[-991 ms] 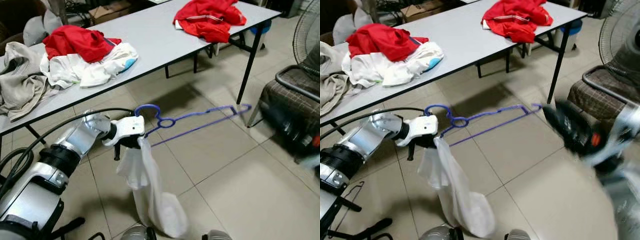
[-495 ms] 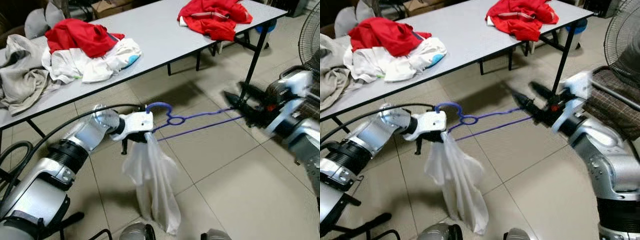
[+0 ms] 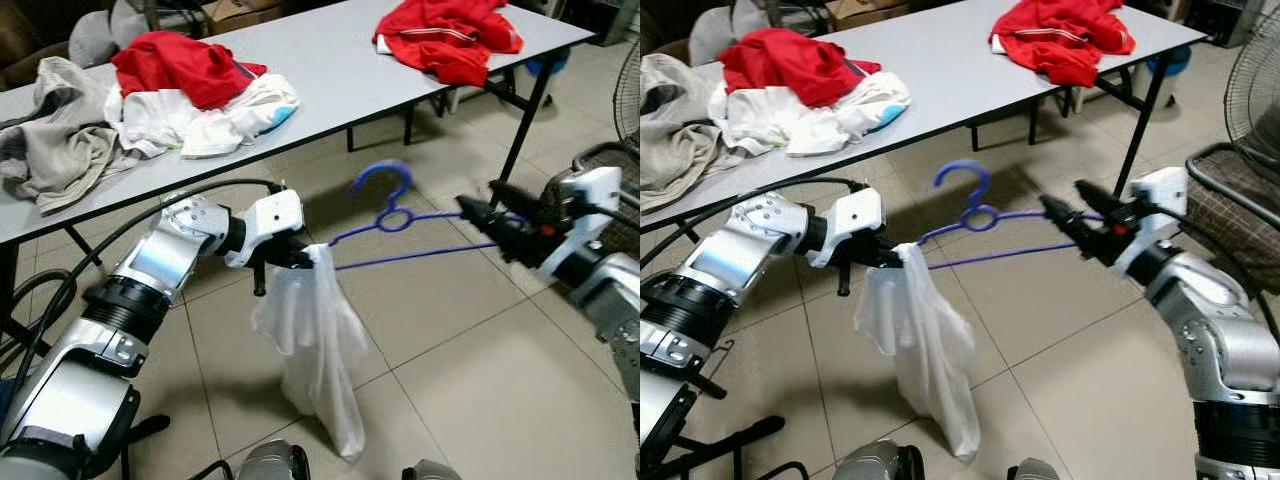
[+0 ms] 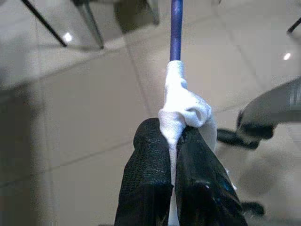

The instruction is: Hang hanger

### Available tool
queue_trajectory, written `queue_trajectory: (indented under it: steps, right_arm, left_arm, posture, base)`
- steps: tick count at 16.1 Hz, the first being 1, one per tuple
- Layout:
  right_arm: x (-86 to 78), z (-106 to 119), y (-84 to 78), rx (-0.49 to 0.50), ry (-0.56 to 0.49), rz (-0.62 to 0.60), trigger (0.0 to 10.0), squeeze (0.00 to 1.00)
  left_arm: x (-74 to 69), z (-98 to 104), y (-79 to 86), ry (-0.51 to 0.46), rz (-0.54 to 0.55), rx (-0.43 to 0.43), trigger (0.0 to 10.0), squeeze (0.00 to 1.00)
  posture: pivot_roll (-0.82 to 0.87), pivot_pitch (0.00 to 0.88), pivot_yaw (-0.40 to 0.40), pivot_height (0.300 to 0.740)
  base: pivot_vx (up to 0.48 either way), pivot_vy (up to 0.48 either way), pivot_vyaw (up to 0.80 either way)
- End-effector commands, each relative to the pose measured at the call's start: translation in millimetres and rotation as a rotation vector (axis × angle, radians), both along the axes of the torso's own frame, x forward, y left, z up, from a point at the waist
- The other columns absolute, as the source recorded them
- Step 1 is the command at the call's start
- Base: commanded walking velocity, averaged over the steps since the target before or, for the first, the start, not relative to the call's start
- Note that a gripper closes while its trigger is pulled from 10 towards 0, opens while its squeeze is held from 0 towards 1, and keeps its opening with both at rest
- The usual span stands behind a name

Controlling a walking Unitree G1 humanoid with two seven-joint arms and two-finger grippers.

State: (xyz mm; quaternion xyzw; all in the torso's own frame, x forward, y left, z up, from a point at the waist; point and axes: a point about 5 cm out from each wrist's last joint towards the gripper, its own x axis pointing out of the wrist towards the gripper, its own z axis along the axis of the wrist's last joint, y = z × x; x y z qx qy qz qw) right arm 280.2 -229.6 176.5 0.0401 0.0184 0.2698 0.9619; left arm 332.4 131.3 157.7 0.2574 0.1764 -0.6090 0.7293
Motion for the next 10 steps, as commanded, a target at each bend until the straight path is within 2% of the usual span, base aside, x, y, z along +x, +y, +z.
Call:
queue_trajectory:
  steps: [1,2,6,8,10]
  right_arm:
    - [0.3,-8.1,9.0,0.005,0.031,0.033,10.0,0.00]
    - [2.2,-7.2,9.1,0.015,0.023,0.032,10.0,0.00]
    - [3.2,-3.6,9.1,0.019,0.014,0.039,10.0,0.00]
    - [2.8,-3.2,7.9,0.019,0.011,0.038,10.0,0.00]
    - [0.9,4.3,1.8,0.040,-0.021,0.018,10.0,0.00]
  left_arm:
    - [-1.6,15.1,-9.2,-0.036,-0.050,-0.083,0.0,0.00]
    - [-6.5,15.4,-11.5,-0.001,-0.059,-0.146,0.0,0.00]
    - [-9.9,21.6,-18.2,0.020,-0.054,-0.257,0.0,0.00]
    - [-11.5,22.9,-19.4,0.027,-0.057,-0.267,0.0,0.00]
    - [-12.2,22.0,-17.4,0.011,-0.060,-0.241,0.0,0.00]
  posture:
    - [-0.13,0.000,0.100,0.740]
    - [-0.13,0.000,0.096,0.740]
    - [-0.13,0.000,0.087,0.740]
    - [-0.13,0.000,0.087,0.740]
    - [-0.14,0.000,0.093,0.740]
  base:
    - [0.000,0.000,0.00]
    - [0.000,0.000,0.00]
    - [0.000,0.000,0.00]
    - [0.000,0.000,0.00]
    - [0.000,0.000,0.00]
